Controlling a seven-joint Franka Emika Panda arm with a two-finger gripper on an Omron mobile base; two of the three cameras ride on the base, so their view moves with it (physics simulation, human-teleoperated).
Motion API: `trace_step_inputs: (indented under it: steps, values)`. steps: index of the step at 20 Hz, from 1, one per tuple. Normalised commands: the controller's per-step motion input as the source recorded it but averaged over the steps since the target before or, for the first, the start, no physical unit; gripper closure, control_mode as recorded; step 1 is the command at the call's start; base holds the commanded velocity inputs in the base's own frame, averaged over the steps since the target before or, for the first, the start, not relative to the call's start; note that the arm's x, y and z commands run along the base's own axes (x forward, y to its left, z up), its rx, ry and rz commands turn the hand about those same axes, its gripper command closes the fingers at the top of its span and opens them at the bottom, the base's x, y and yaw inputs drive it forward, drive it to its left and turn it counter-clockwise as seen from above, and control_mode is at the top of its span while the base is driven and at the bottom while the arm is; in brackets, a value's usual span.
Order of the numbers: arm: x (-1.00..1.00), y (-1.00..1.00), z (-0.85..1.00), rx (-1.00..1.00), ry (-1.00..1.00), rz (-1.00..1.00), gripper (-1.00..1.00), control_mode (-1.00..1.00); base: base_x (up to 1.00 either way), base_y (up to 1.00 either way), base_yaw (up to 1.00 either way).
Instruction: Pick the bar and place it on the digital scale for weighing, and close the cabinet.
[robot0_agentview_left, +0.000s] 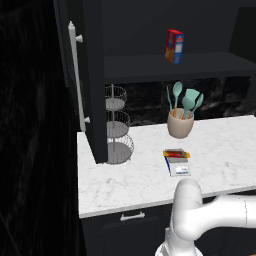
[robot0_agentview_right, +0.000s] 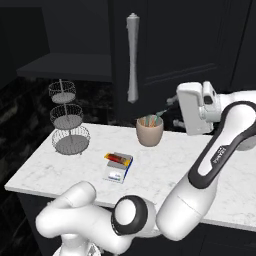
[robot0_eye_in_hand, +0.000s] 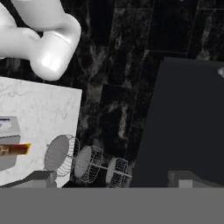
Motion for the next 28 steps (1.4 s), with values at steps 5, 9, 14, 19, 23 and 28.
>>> trace_step_inputs:
  steps: [5, 9, 14, 19, 23, 28]
  values:
    - [0.28, 0.5, -0.15, 0.0, 0.0, -0.03, -1.0, -1.0, 0.0, 0.0, 0.0]
    - [0.18, 0.25, 0.0, 0.0, 0.0, 0.0, -1.0, -1.0, 0.0, 0.0, 0.0]
    - [0.37, 0.33, 0.0, 0.0, 0.0, 0.0, -1.0, -1.0, 0.0, 0.0, 0.0]
    - [0.5, 0.47, -0.01, 0.0, 0.0, -0.02, -1.0, -1.0, 0.0, 0.0, 0.0]
    - [0.43, 0.44, 0.0, 0.0, 0.0, -0.02, -1.0, -1.0, 0.0, 0.0, 0.0]
    - [0.46, 0.42, 0.0, 0.0, 0.0, -0.02, -1.0, -1.0, 0.0, 0.0, 0.0]
